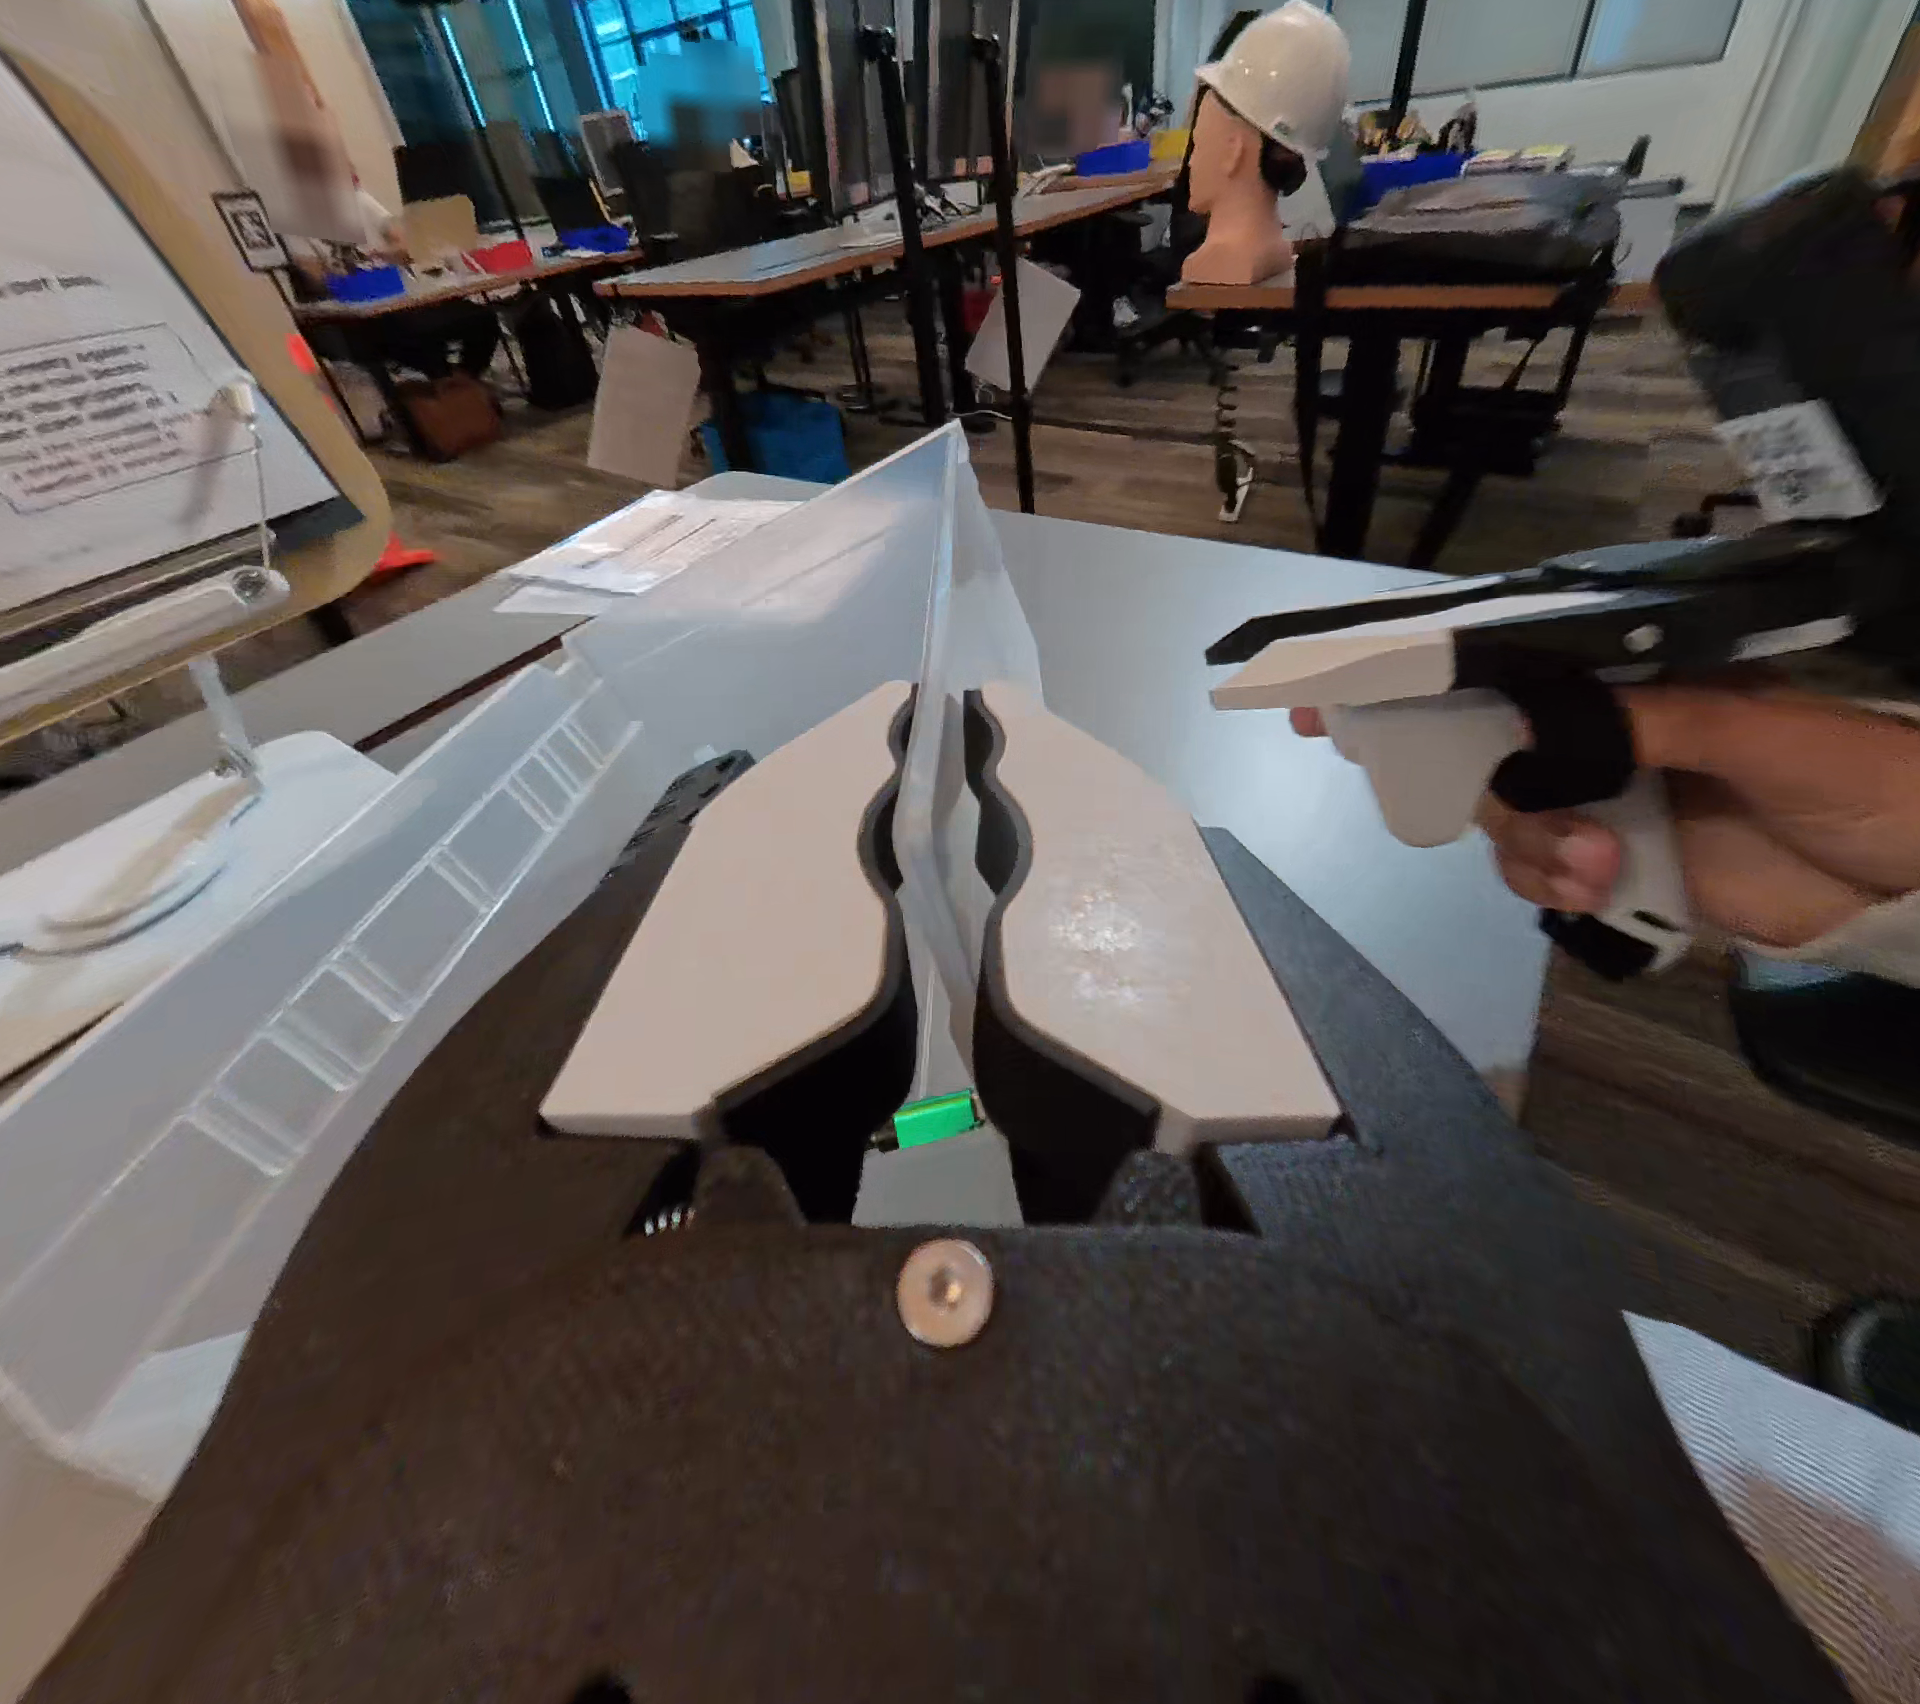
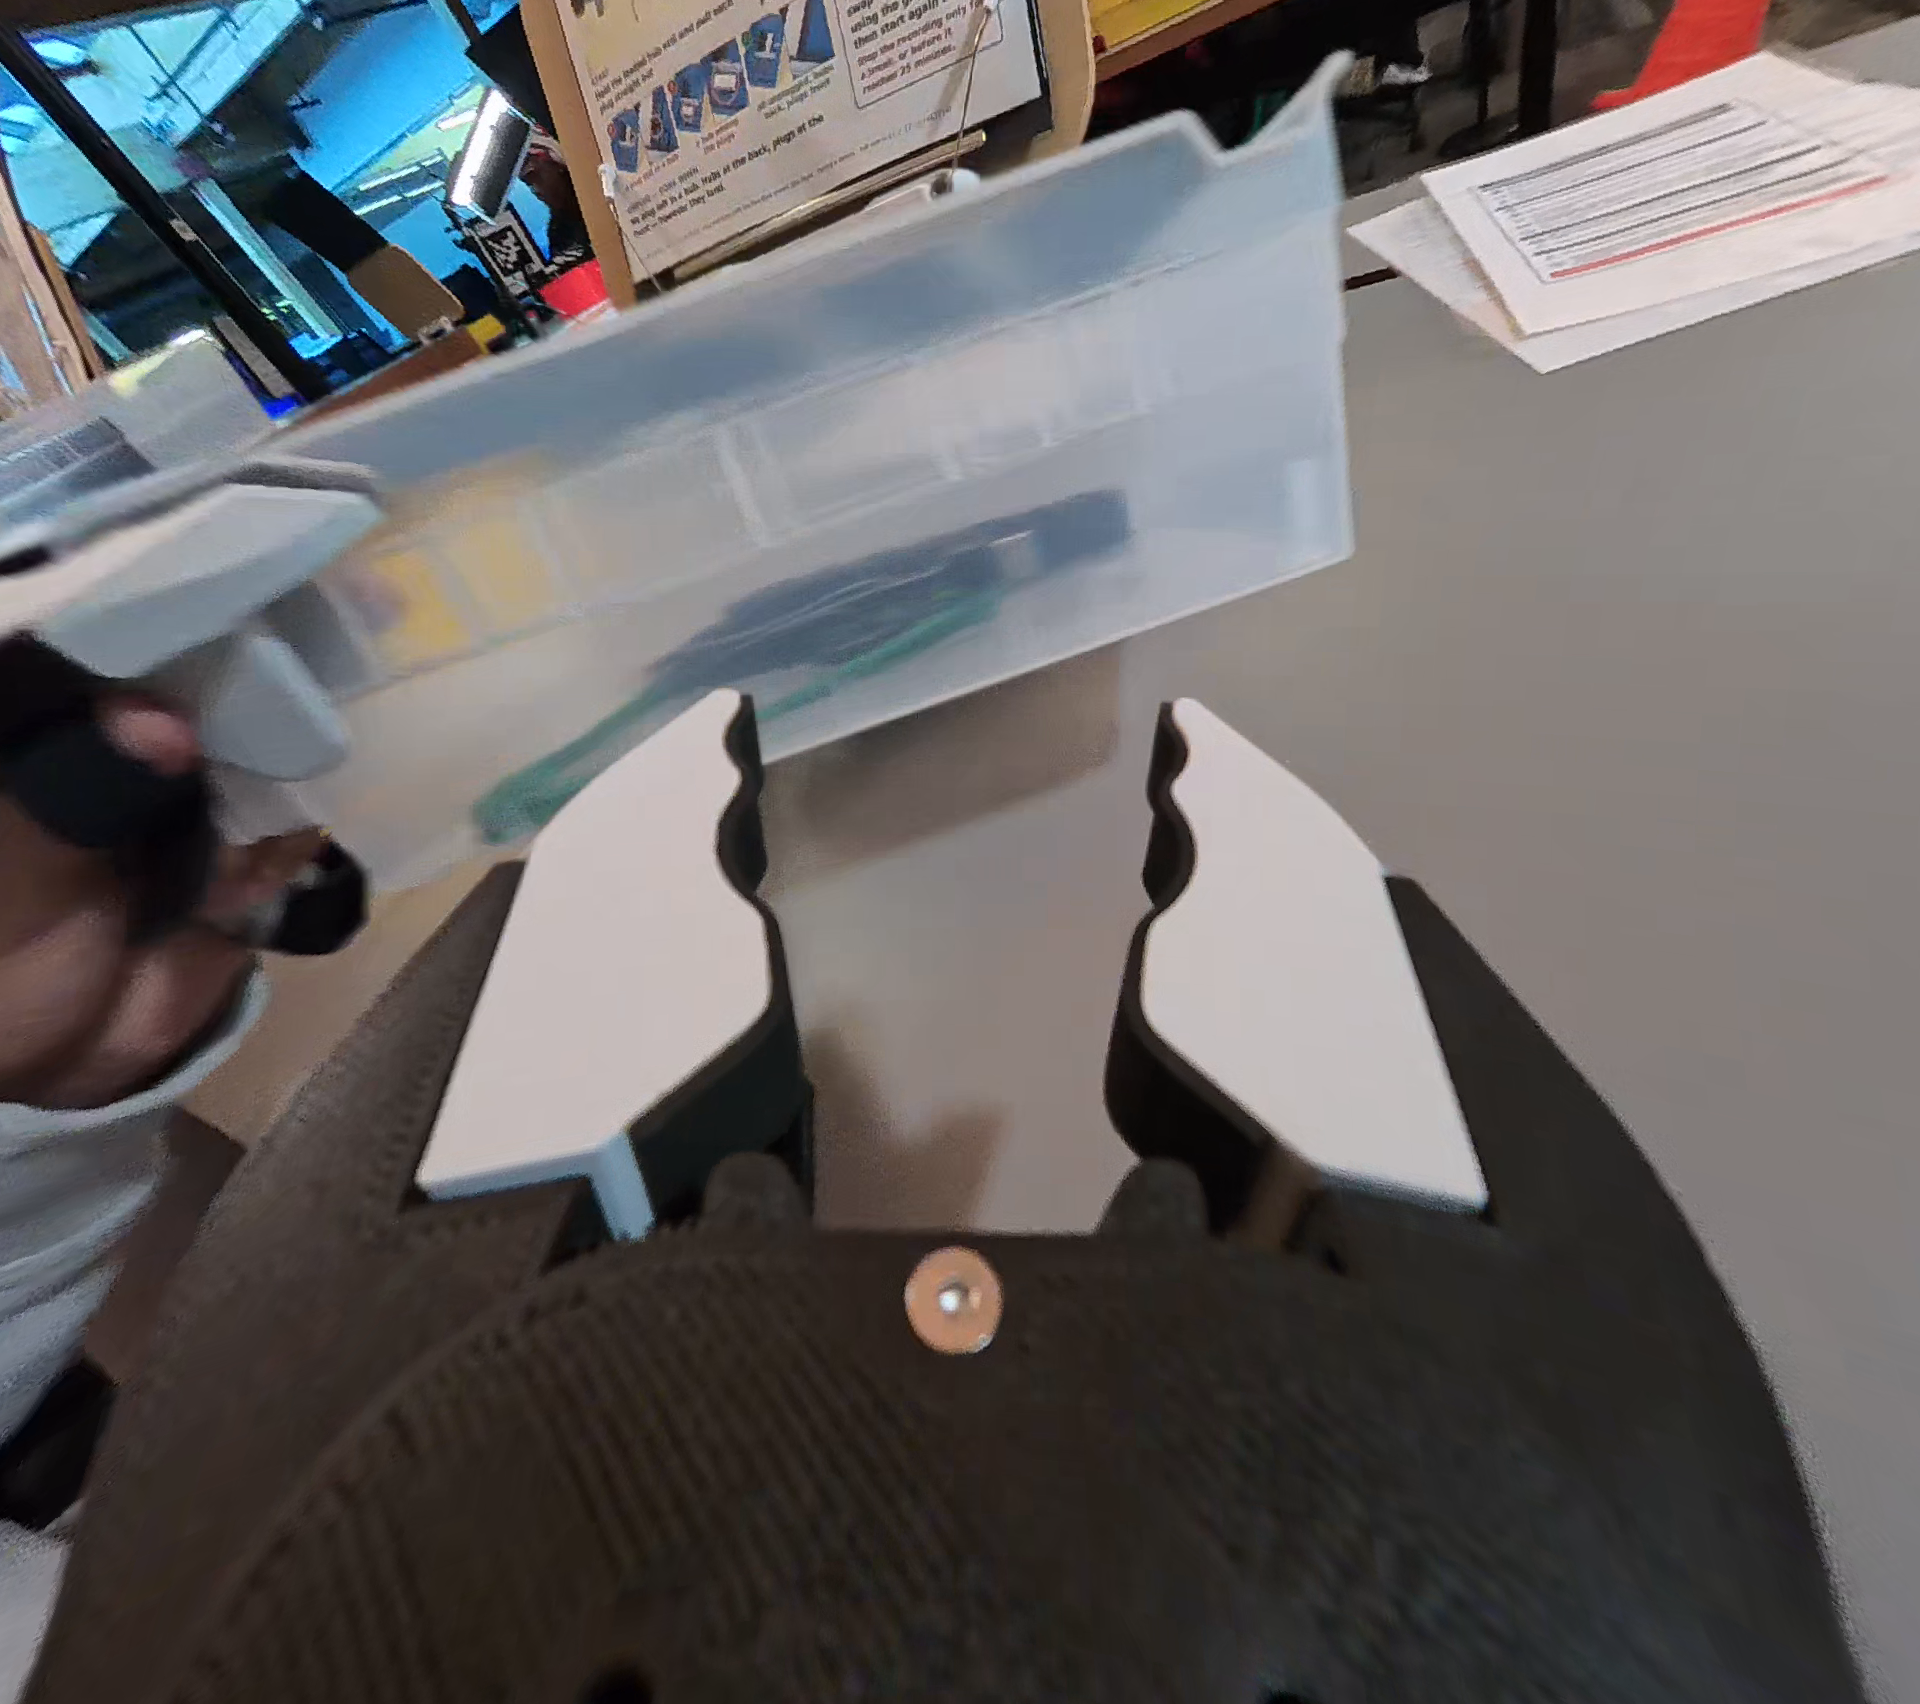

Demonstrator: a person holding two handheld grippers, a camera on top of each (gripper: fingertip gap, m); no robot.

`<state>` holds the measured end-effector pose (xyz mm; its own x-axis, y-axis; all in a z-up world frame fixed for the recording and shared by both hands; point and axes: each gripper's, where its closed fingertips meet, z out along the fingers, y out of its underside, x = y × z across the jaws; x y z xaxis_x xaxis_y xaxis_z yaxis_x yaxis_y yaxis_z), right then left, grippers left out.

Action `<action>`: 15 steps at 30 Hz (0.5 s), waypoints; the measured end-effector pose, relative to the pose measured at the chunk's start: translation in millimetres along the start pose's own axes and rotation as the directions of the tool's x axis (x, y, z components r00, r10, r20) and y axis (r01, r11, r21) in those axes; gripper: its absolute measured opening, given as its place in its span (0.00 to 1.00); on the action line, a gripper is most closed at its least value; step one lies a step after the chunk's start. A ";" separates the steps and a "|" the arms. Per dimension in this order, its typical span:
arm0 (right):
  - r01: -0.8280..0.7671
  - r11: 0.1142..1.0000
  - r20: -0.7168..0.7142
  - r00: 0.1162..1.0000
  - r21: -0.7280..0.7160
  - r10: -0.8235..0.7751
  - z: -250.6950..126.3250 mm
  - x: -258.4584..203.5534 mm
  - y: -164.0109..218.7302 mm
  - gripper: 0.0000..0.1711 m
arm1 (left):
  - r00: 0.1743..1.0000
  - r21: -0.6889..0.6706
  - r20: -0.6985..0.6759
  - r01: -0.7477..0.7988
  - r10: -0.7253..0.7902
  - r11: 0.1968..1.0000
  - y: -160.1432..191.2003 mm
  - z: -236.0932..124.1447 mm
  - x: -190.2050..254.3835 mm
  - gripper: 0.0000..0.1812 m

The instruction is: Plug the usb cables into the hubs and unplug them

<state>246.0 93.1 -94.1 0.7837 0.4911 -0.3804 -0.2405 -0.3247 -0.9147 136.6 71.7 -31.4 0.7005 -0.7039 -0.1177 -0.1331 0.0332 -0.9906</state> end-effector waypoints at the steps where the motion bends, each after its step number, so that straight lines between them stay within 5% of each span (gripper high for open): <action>1: -0.013 1.000 0.011 1.000 -0.006 0.013 -0.9 0.0 1.4 0.42 | 1.000 -0.005 0.000 -0.007 0.007 1.000 6.5 10.4 1.7 0.04; 5: -0.058 0.998 0.022 0.998 -0.025 0.058 -2.4 3.8 4.6 0.42 | 0.988 -0.023 -0.014 0.156 -0.156 0.987 39.7 52.1 8.4 0.02; 11: -0.089 0.996 0.020 0.996 -0.025 0.089 -0.9 7.5 5.2 0.42 | 0.984 -0.053 -0.023 0.176 -0.177 0.983 60.2 92.8 32.3 0.03; 13: -0.073 0.997 -0.003 0.997 -0.022 0.073 -0.6 10.6 5.1 0.44 | 0.957 -0.124 -0.108 0.255 -0.269 0.959 66.0 102.4 51.0 0.10; 15: -0.032 0.999 -0.055 0.998 -0.004 0.032 -3.7 17.6 2.3 0.48 | 0.863 -0.214 -0.334 0.323 -0.380 0.922 65.5 101.9 83.6 0.32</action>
<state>261.4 97.9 -102.4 0.8058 0.4356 -0.4011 -0.2632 -0.3432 -0.9016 257.9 87.3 -113.3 0.4204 -0.8569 0.2984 -0.0468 -0.3489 -0.9360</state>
